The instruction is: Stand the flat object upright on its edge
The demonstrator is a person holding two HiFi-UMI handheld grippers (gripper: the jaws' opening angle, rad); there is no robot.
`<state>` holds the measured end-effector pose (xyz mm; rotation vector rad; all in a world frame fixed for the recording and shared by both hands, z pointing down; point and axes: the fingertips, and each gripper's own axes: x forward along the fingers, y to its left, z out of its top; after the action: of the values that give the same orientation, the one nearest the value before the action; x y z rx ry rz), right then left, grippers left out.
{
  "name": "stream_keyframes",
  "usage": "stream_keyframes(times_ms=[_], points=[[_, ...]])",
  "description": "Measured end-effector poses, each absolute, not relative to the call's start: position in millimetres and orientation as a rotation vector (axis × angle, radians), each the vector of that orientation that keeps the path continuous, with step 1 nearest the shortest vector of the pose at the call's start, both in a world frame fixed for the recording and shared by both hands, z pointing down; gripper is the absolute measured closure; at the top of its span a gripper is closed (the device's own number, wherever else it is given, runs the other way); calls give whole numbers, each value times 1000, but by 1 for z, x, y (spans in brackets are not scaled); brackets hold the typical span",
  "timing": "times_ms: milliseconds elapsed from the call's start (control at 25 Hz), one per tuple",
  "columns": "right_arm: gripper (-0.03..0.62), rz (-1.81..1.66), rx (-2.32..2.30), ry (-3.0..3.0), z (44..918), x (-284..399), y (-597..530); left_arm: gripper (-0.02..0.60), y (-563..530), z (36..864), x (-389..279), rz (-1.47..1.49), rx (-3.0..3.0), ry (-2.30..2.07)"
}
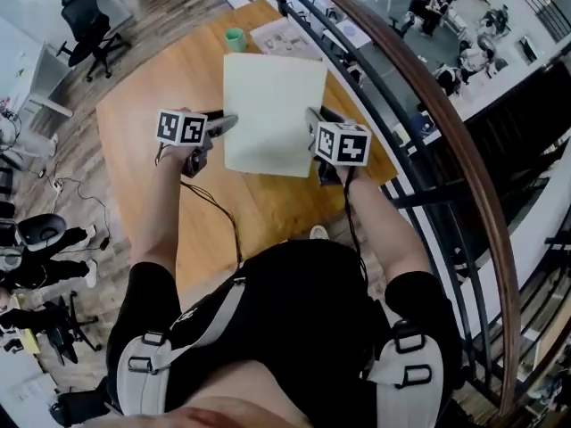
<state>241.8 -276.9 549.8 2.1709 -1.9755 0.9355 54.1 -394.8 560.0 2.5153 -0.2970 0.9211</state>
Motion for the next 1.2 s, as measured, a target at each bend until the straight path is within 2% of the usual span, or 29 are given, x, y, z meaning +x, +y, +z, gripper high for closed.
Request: stream_keyframes(times_ms=[480, 720, 1200], points=[[457, 366, 1810, -2393, 480, 136, -383, 416, -419, 513, -83, 610, 2638, -898], [457, 155, 1669, -2504, 475, 76, -410, 420, -420, 506, -145, 569, 2661, -1162], [459, 17, 1539, -2444, 525, 56, -418, 448, -418, 565, -164, 609, 2600, -1264]])
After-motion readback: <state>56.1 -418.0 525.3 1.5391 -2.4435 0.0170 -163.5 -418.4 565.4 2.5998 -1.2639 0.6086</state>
